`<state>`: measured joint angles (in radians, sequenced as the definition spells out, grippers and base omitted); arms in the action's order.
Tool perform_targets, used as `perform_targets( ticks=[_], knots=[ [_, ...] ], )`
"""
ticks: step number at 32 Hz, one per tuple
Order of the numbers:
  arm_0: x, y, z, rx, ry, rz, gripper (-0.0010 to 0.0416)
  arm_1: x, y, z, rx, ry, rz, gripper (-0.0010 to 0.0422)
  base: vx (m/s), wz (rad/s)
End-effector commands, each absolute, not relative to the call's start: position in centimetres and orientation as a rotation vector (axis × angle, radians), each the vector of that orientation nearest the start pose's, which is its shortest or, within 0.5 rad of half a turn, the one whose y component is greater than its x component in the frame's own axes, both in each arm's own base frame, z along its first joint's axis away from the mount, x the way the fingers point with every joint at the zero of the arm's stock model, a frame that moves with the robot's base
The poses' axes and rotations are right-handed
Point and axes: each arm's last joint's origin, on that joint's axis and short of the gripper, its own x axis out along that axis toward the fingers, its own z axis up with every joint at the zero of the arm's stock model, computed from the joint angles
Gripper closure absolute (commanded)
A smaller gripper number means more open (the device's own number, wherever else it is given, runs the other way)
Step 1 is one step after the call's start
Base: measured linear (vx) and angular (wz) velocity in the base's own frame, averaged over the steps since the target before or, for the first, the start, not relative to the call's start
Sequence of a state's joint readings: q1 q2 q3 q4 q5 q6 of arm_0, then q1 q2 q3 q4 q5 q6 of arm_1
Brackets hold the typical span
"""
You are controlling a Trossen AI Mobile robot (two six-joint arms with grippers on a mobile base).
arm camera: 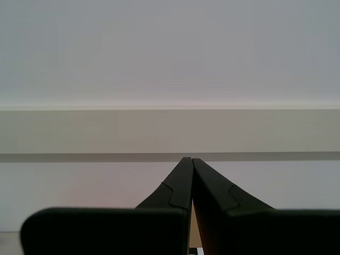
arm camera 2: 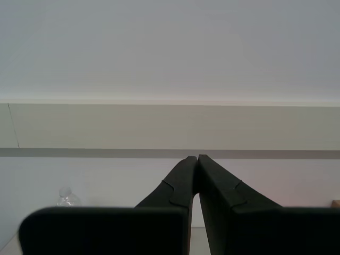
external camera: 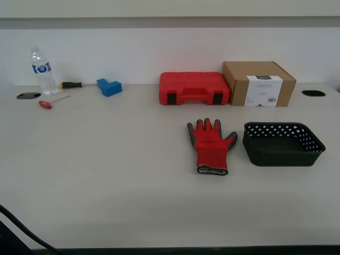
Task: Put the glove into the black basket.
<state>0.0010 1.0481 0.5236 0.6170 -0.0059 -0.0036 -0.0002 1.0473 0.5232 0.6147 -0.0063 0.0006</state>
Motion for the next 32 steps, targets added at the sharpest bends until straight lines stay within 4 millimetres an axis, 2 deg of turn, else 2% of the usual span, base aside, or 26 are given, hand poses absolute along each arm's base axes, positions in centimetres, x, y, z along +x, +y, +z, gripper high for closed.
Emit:
perform_targets(
  ticks=[1,28,32],
  knots=[
    [22.66,0.04,27.09,-0.003,-0.096,0.007,0.0405,22.65,0.03,27.06,0.000,-0.094,0.008,0.0412,0.000,0.000],
    [22.66,0.06,27.08,0.002,-0.095,0.009,0.0405,22.65,0.02,27.06,0.000,-0.094,0.007,0.0412,0.000,0.000],
    [22.66,0.15,27.06,0.054,-0.092,0.038,0.0405,22.65,0.03,27.06,0.000,-0.094,0.008,0.0412,0.000,0.000]
  ],
)
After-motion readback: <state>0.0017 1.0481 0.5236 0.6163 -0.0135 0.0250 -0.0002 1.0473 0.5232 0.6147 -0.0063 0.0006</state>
